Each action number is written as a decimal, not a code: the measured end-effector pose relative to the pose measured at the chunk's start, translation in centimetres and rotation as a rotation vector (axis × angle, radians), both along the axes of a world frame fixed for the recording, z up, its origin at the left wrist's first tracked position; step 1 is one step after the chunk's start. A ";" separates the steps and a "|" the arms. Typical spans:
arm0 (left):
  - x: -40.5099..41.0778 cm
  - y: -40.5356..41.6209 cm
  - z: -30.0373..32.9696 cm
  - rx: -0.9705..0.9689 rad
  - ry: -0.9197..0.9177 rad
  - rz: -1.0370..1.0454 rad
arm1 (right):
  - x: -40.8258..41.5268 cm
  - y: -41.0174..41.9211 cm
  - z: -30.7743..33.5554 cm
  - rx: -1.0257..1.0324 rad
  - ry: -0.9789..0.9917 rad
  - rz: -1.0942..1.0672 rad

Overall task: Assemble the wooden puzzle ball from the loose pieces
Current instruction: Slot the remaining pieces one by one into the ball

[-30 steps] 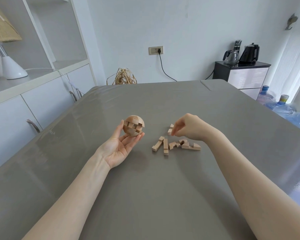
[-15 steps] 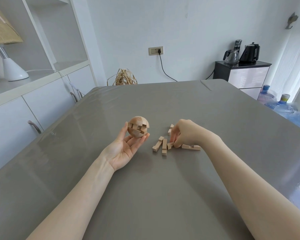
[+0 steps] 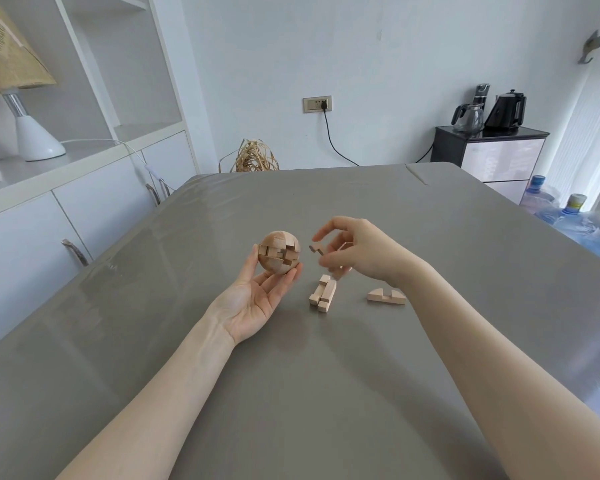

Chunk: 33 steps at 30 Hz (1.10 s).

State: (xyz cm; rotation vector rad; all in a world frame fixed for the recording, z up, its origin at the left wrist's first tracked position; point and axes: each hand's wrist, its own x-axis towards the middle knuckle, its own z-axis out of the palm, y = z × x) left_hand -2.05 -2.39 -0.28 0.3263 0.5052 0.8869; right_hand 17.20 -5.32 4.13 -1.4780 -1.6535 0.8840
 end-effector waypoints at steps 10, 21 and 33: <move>0.4 -0.3 0.1 0.014 -0.043 0.055 | -1.2 -0.4 -0.3 -0.047 0.320 -0.007; 0.4 -0.3 0.2 0.062 -0.046 0.098 | -1.5 0.0 -1.0 -0.097 0.227 0.049; 0.4 -0.4 0.4 0.082 -0.090 0.093 | -1.8 -0.6 -0.5 -0.044 0.260 0.043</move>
